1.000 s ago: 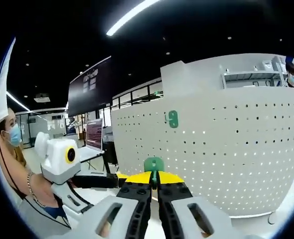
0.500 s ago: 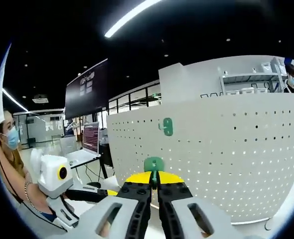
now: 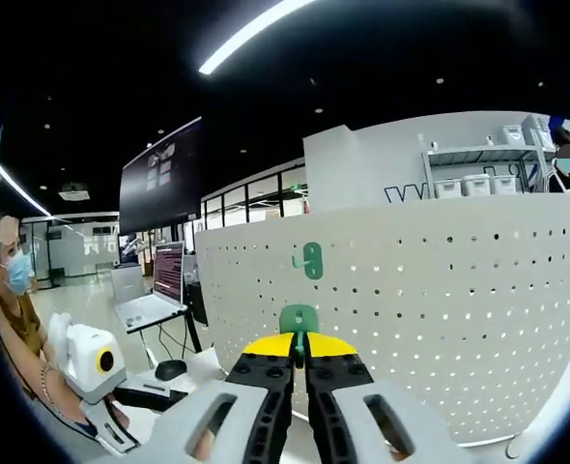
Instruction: Insert the hook assembly into the mounting plate slot until the hook locks in place.
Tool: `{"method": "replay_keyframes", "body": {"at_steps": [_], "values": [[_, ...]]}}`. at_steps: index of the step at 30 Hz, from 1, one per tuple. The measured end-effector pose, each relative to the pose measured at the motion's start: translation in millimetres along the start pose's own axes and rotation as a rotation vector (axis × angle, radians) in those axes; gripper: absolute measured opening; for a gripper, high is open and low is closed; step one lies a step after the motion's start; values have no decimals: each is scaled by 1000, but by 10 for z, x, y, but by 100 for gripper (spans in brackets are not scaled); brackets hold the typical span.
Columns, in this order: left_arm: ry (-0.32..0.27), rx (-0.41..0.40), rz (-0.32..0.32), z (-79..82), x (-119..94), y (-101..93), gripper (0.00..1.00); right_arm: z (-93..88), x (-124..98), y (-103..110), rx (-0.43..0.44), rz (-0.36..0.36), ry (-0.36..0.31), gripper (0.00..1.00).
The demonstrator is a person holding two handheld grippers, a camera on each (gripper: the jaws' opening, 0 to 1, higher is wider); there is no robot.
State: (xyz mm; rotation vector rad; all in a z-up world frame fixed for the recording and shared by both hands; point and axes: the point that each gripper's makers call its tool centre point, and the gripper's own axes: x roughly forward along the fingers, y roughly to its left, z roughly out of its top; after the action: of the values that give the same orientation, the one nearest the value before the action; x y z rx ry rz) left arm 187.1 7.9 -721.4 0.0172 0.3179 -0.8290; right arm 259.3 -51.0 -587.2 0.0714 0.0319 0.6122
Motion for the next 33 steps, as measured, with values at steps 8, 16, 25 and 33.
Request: {"method": "replay_keyframes", "body": {"at_steps": [8, 16, 25, 33], "values": [[21, -6, -5, -112, -48, -5, 82, 63, 65, -80, 2, -20, -7, 0], [30, -9, -3, -167, -84, 0, 82, 124, 131, -160, -8, -42, -9, 0], [36, -14, 5, -232, -141, 28, 81, 204, 240, -241, 7, -82, -15, 0], [34, -19, 4, -279, -207, 34, 81, 236, 326, -294, 8, -131, -16, 0]]}}
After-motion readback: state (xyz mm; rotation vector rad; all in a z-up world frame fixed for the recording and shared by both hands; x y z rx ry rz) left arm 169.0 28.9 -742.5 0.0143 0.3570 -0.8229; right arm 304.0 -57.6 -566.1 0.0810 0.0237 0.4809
